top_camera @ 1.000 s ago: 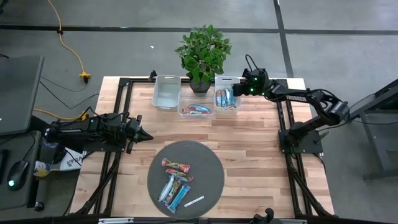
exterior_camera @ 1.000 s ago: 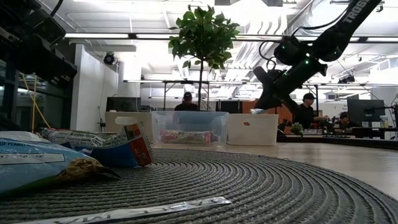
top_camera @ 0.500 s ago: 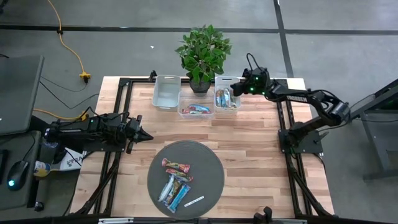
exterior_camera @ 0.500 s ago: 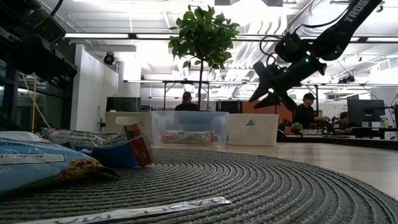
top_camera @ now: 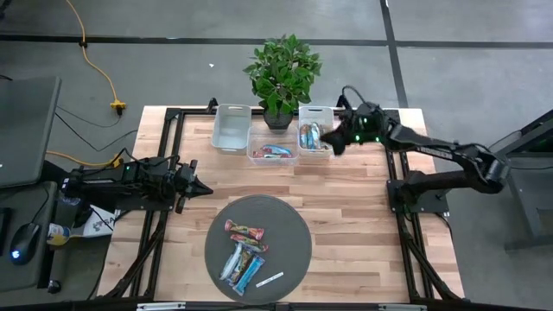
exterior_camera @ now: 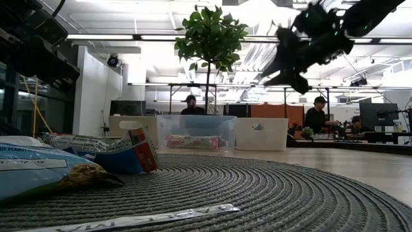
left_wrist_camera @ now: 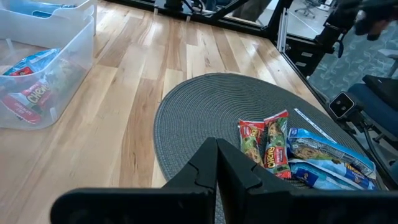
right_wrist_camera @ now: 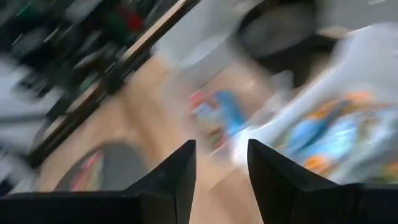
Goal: Pick and place Granola Bars by type
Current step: Put the red granola bar into the transparent bin
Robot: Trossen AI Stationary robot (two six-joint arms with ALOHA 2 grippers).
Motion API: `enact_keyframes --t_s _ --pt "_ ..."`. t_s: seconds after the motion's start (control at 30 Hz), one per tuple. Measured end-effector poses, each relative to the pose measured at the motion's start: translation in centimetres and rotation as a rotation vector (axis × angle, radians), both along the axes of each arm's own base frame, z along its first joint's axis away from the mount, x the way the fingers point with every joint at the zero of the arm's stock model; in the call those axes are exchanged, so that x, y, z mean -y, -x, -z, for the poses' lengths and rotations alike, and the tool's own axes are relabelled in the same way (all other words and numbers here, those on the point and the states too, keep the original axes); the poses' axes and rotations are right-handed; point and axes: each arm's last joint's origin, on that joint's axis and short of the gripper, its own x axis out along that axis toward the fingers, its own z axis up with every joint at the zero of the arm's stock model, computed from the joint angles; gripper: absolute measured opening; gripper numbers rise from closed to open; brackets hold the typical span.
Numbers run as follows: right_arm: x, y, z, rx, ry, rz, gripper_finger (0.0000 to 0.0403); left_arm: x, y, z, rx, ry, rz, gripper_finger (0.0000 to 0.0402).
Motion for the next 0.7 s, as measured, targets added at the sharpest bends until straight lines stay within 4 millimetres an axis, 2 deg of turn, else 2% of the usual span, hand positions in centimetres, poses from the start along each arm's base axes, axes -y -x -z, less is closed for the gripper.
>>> enact_keyframes --t_s 0.3,0.5,0.7 --pt "-9.8 -2.1 -0.3 -0.072 0.088 -0.433 0.0126 0.0 0.0 0.0 0.000 0.000 0.000 0.0001" --pt "-16.1 -3.6 0.7 -0.112 0.288 -0.518 0.0126 0.0 0.0 0.0 0.000 0.000 -0.001 0.0001" --pt "-21.0 -5.8 3.3 -0.096 0.503 -0.534 0.0126 0.0 0.0 0.0 0.000 0.000 -0.001 0.0001"
